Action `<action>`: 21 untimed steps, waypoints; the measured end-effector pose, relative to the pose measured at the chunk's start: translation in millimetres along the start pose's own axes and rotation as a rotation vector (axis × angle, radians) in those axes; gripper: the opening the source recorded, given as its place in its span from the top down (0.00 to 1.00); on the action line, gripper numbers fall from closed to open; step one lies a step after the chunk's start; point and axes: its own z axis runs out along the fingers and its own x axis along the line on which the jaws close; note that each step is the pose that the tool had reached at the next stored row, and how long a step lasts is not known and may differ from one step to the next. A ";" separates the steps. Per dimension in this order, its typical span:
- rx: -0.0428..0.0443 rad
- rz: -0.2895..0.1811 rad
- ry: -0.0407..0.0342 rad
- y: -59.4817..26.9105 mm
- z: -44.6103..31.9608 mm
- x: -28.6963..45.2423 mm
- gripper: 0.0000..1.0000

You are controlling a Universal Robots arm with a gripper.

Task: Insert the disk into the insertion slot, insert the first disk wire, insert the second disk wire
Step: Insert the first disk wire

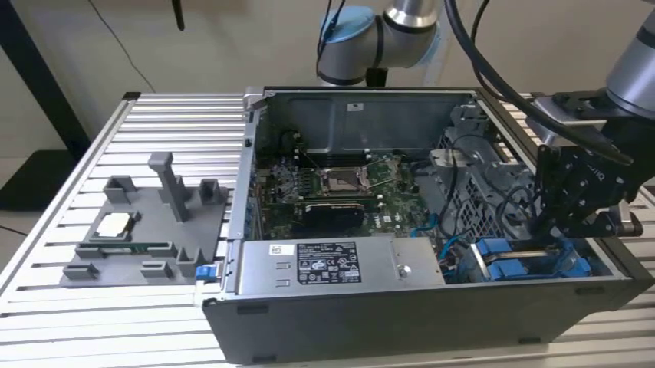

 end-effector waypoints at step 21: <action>-0.0017 0.000 -0.0093 3.1 -54.4 0.0 0.73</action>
